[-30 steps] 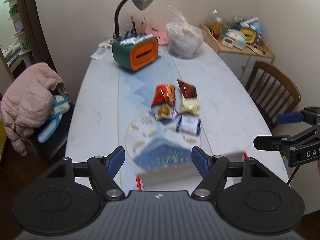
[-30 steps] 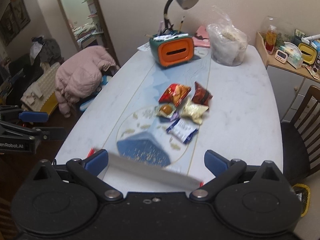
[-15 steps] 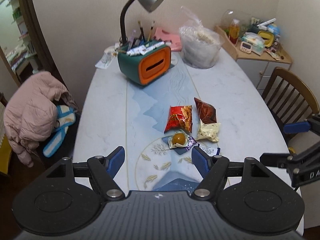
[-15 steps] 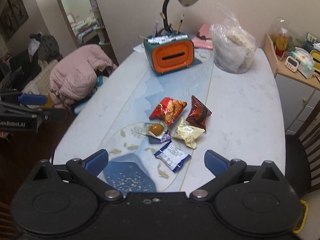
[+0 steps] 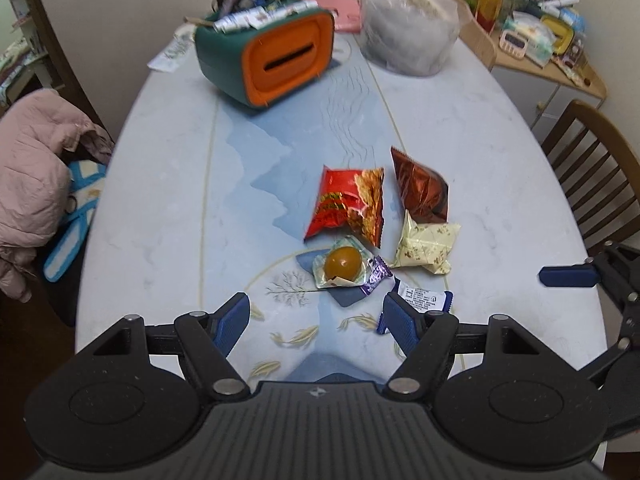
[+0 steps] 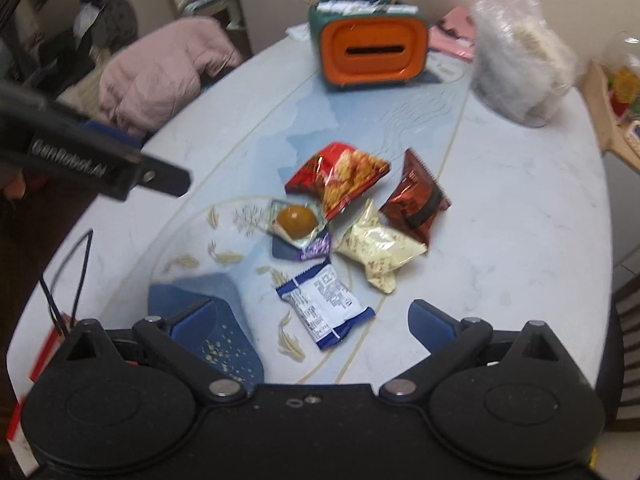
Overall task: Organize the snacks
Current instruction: 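Lift both tools from the box and move over the snack pile, then grasp egg snack in clear wrap with left tool while right tool grasps white-blue wrapper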
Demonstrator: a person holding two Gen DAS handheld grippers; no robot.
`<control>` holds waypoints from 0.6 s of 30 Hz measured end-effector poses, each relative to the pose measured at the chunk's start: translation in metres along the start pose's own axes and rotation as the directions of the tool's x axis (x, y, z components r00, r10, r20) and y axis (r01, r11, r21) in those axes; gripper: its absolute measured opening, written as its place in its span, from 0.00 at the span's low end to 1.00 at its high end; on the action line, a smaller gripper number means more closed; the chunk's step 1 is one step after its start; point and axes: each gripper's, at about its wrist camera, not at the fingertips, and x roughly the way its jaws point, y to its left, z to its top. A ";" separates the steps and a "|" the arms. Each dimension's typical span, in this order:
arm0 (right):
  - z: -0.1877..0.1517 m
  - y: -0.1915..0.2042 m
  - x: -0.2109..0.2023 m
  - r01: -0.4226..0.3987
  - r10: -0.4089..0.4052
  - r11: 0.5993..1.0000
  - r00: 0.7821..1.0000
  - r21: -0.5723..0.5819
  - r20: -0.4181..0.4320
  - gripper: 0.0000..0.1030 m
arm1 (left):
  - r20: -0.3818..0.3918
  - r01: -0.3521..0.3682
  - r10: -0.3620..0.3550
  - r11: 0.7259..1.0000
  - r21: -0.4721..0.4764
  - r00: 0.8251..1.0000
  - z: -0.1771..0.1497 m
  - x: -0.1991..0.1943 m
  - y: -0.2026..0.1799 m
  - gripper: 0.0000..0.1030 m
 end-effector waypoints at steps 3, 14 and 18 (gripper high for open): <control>-0.002 -0.003 0.022 -0.014 0.013 1.000 0.999 -0.026 -0.032 0.96 | -0.034 0.008 -0.009 1.000 -0.020 0.999 0.007 0.021 0.000 0.71; -0.002 -0.008 0.086 -0.028 0.017 0.993 0.995 -0.117 -0.098 0.92 | -0.171 0.012 -0.037 0.989 -0.147 0.985 0.032 0.097 0.007 0.71; -0.002 -0.010 0.105 -0.021 0.003 0.988 0.994 -0.154 -0.113 0.90 | -0.198 0.006 -0.040 0.985 -0.171 0.979 0.037 0.118 0.006 0.71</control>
